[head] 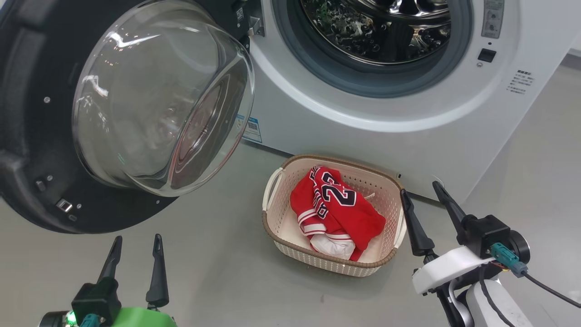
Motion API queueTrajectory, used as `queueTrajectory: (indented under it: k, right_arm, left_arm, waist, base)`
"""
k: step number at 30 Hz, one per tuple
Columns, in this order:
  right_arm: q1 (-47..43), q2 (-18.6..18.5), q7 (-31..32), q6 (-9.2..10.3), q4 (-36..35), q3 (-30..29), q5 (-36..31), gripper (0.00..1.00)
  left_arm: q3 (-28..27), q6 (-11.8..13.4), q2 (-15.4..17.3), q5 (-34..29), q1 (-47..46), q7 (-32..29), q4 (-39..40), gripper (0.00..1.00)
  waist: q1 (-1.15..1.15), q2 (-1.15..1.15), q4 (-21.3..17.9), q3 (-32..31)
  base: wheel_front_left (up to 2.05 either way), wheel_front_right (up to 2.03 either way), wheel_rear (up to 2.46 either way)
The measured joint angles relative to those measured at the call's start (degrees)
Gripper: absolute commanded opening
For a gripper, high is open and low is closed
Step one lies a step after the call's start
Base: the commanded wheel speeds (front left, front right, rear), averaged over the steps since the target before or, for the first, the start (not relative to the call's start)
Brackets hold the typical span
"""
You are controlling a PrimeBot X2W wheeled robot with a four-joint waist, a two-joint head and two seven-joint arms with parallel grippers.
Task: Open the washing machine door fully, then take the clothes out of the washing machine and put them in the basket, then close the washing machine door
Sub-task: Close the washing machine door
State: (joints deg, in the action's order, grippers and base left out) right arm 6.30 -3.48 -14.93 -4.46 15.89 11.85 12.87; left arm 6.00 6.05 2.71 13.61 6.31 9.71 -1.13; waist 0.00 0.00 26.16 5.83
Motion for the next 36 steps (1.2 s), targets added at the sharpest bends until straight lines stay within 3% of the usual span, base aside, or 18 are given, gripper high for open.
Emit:
queueTrajectory:
  k: [21, 23, 25, 27, 28, 36]
  right_arm:
    - [0.0, 0.1, 0.0, -0.53, 1.3, 1.0, 0.0, 1.00]
    - [0.0, 0.1, 0.0, -0.53, 1.3, 1.0, 0.0, 1.00]
    - [0.0, 0.1, 0.0, -0.53, 1.3, 1.0, 0.0, 1.00]
    - [0.0, 0.1, 0.0, -0.53, 1.4, 1.0, 0.0, 1.00]
    - [0.0, 0.1, 0.0, -0.53, 1.4, 1.0, 0.0, 1.00]
    - [0.0, 0.2, 0.0, -0.54, 1.5, 0.9, 0.0, 1.00]
  left_arm:
    - [-0.4, 0.2, 0.0, 1.0, 0.9, 1.0, 0.2, 1.00]
    - [-0.5, 0.2, 0.0, 1.0, 0.9, 1.0, 0.2, 0.59]
    - [-0.5, 0.2, 0.0, 1.1, 0.9, 1.0, 0.2, 0.32]
    - [-0.5, 0.2, 0.0, 1.1, 0.9, 1.0, 0.2, 0.14]
    - [-0.5, 0.2, 0.0, 1.1, 0.9, 1.0, 0.2, 0.00]
    - [-0.8, 0.2, 0.0, 3.4, 0.9, 1.5, 1.1, 0.00]
  waist:
    - [0.00, 0.00, 0.7, -0.7]
    - [0.00, 0.00, 0.7, -0.7]
    - [0.00, 0.00, 0.6, -0.7]
    - [0.00, 0.00, 0.6, -0.7]
    - [0.00, 0.00, 0.6, -0.7]
    - [0.00, 0.00, 1.0, -0.6]
  base:
    - [0.00, 0.00, 0.00]
    - [0.00, 0.00, 0.00]
    - [0.00, 0.00, 0.00]
    - [0.00, 0.00, 0.00]
    - [0.00, 0.00, 0.00]
    - [0.00, 0.00, 0.00]
